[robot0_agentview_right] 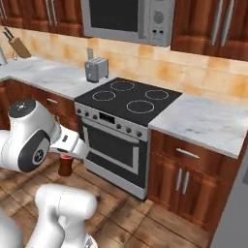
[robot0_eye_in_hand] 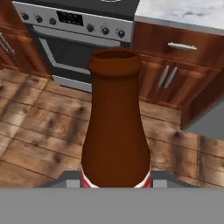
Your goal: Open the fridge, grab two sodas, and place both sodas inside the bowl with ice on the dining counter.
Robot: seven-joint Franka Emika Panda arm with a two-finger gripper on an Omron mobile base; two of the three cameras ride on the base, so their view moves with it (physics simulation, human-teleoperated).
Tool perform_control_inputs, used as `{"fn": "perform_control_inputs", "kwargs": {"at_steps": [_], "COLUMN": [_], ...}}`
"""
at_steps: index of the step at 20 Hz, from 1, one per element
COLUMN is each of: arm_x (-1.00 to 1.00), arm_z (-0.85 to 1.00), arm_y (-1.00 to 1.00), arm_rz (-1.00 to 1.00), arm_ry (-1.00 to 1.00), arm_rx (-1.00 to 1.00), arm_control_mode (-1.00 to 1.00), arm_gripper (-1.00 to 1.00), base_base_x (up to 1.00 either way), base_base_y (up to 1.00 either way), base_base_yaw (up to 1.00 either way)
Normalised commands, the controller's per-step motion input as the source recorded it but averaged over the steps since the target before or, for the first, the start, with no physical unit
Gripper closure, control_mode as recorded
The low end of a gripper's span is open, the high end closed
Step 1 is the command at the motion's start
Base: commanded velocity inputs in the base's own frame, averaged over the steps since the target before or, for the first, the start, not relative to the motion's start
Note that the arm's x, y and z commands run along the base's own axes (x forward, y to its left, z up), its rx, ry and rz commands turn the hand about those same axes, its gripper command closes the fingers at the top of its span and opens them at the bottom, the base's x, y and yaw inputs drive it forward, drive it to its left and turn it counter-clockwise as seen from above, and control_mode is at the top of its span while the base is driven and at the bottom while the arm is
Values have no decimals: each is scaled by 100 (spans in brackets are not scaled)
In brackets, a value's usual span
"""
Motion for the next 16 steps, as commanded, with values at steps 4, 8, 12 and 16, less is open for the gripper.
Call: {"fn": "perform_control_inputs", "kwargs": {"at_steps": [4, 8, 12, 16], "arm_x": [0, 0, 0, 0], "arm_z": [0, 0, 0, 0], "arm_y": [0, 0, 0, 0], "arm_rz": [0, 0, 0, 0], "arm_ry": [0, 0, 0, 0], "arm_rx": [0, 0, 0, 0], "arm_control_mode": [100, 100, 100, 100], "arm_gripper": [100, 100, 100, 100], "base_base_x": [-11, -12, -13, -14], "base_base_y": [76, 77, 77, 77], "base_base_yaw": [49, 50, 50, 50]}}
